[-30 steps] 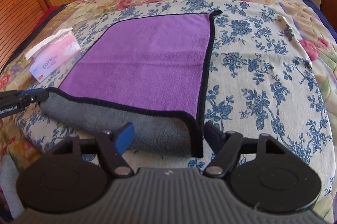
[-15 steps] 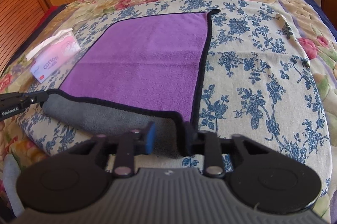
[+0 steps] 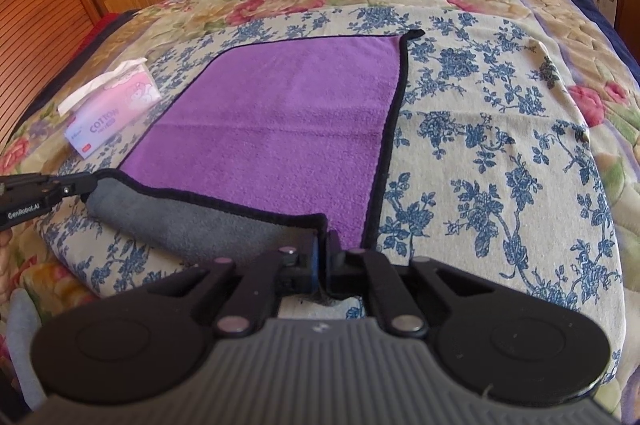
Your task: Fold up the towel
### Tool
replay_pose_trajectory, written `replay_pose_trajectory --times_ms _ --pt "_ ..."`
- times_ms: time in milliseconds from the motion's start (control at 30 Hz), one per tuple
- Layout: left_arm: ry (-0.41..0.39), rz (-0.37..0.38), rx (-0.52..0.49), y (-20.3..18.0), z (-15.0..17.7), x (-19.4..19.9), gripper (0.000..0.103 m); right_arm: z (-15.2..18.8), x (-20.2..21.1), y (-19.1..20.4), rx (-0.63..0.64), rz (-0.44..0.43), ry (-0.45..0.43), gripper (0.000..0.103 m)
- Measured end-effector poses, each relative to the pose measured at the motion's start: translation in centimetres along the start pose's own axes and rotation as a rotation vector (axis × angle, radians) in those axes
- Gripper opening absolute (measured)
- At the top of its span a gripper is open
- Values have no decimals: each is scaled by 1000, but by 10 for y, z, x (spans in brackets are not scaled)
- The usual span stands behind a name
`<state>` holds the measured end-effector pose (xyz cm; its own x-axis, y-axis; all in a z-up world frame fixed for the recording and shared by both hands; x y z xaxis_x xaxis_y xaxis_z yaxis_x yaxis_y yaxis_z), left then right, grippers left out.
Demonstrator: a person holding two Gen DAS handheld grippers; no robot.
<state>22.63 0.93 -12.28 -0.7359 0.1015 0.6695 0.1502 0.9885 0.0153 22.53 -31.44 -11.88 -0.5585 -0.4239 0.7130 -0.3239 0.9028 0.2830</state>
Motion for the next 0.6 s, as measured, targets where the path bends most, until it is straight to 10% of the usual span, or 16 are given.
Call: replay_pose_trajectory --times_ms 600 --pt "-80 6 4 -2 -13 18 5 -13 15 4 25 7 -106 4"
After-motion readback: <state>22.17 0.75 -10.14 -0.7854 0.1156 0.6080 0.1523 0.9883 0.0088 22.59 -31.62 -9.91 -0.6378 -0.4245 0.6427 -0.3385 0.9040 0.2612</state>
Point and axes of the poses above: each gripper's, at about its wrist camera, not at the fingertips, and x roughly against the way its jaws point, y to its left, z to its underside, the point moved 5 cm from there along -x, roughly the way its jaws point, and after that the axes turned 6 degrees about -z, right-handed, at the moved point
